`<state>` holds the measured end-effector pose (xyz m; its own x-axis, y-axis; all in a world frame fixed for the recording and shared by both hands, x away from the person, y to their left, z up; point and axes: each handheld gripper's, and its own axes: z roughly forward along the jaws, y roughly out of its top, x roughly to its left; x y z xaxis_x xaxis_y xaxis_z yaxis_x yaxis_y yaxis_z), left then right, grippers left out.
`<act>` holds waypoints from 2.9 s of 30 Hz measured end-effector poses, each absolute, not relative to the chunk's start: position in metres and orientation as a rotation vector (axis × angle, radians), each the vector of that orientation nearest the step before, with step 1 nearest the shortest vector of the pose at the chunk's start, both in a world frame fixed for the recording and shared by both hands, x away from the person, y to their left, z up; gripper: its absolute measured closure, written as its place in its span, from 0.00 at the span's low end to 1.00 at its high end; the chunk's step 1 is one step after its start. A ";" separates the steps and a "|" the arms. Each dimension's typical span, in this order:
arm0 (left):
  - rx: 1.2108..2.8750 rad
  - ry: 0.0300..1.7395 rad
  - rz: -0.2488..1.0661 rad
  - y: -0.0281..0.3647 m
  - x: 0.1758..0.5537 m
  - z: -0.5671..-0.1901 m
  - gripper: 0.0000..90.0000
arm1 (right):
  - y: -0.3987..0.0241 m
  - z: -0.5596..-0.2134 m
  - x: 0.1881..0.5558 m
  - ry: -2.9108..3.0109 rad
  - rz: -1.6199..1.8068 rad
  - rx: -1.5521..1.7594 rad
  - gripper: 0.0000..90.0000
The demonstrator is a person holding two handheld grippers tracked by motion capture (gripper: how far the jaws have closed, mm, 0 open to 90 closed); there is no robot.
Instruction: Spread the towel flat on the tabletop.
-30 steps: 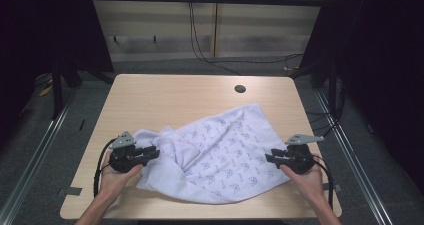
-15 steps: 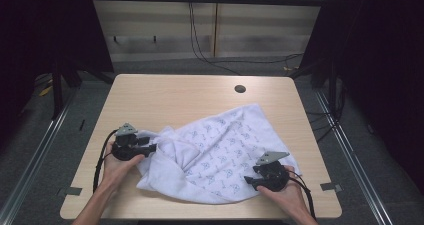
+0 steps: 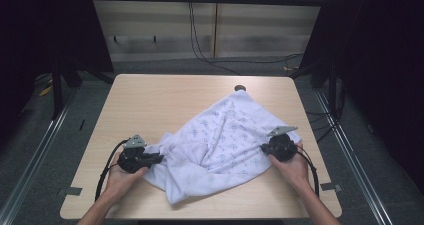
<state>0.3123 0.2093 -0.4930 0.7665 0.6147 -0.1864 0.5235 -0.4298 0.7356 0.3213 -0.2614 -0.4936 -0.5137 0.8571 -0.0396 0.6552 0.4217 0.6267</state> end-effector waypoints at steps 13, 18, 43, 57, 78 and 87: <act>2.133 0.733 0.047 0.183 0.272 -0.482 0.96 | -0.271 -0.497 0.364 2.221 0.936 1.404 0.76; 2.151 0.723 0.025 0.173 0.261 -0.483 0.96 | -0.257 -0.469 0.331 2.243 1.027 1.307 0.66; 2.130 0.680 0.039 0.162 0.274 -0.483 0.86 | -0.090 -0.459 0.296 2.694 1.396 0.816 1.00; 2.190 0.622 0.049 0.159 0.268 -0.486 0.88 | -0.078 -0.479 0.319 2.707 1.453 0.987 0.58; 2.062 0.873 0.181 0.187 0.297 -0.477 0.47 | -0.156 -0.440 0.273 2.596 1.454 0.927 0.99; 2.221 0.793 0.147 0.174 0.290 -0.493 0.83 | -0.236 -0.461 0.248 2.476 1.341 1.116 0.99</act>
